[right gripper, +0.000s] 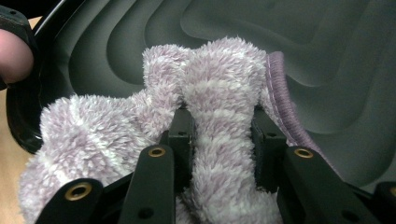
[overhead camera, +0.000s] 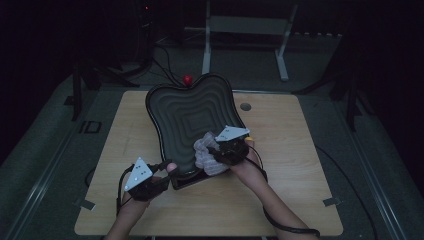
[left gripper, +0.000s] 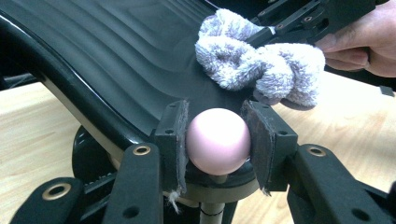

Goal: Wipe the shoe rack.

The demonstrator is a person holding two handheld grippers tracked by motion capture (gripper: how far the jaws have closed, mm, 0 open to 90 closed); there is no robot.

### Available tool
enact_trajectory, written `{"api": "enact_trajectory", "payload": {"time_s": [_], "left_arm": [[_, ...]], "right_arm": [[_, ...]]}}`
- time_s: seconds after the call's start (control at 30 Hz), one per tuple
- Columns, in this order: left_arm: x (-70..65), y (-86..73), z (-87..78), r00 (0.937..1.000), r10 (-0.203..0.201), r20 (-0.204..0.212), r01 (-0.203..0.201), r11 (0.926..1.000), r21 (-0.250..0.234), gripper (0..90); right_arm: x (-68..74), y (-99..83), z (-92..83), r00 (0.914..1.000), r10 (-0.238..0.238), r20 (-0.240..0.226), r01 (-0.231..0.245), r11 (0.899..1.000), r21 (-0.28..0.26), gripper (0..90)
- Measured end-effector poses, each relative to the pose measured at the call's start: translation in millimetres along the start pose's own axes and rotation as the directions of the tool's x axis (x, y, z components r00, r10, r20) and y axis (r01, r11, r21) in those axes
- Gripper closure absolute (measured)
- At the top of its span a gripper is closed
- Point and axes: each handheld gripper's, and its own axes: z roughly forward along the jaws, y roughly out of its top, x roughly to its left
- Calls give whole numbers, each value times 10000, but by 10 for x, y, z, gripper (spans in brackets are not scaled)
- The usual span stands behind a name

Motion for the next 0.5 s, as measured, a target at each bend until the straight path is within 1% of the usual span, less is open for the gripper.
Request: {"api": "enact_trajectory", "payload": {"time_s": [0.07, 0.13, 0.17, 0.2, 0.23, 0.27, 0.3, 0.37, 0.4, 0.43, 0.5], "left_arm": [[12, 3, 10, 10000, -26, -6, 26, 10000, -23, 599], [48, -3, 21, 9998, -57, 184, 59, 9999, -91, 599], [58, 1, 20, 9996, -47, 261, 49, 10000, -71, 599], [53, 4, 22, 9997, 27, 240, -26, 10000, -42, 599], [55, 9, 21, 9997, 16, 255, -16, 10000, -2, 599], [56, 8, 21, 9997, 25, 253, -25, 10000, -4, 599], [53, 4, 22, 9997, 78, 241, -77, 10000, -33, 599], [65, -11, 22, 9994, 91, 329, -87, 9999, -125, 600], [75, -7, 21, 9991, 149, 386, -146, 9999, -84, 600], [73, -1, 24, 9991, 181, 385, -179, 9998, -65, 599], [82, 12, 23, 9988, 189, 456, -192, 9998, 43, 599]], "right_arm": [[-10, 6, 11, 10000, 28, 22, -28, 10000, -8, 670], [-30, 19, 27, 9999, 112, 41, -112, 9999, -15, 671], [-39, 21, 25, 9998, 176, -25, -176, 9998, -40, 673], [-58, 23, 8, 9992, 360, -189, -362, 9993, -123, 681], [-83, 25, -22, 9973, 603, -412, -613, 9978, -236, 687], [-100, 31, -85, 9960, 734, -511, -752, 9966, -346, 694], [-103, 36, -141, 9966, 708, -418, -726, 9963, -454, 696], [-127, 51, -333, 9972, 705, -228, -723, 9934, -888, 697], [-143, 51, -436, 9972, 744, -90, -750, 9915, -1067, 698], [-159, 34, -557, 9966, 808, 135, -784, 9887, -1276, 698], [-160, -33, -686, 9956, 913, 220, -872, 9857, -1440, 697]]}}
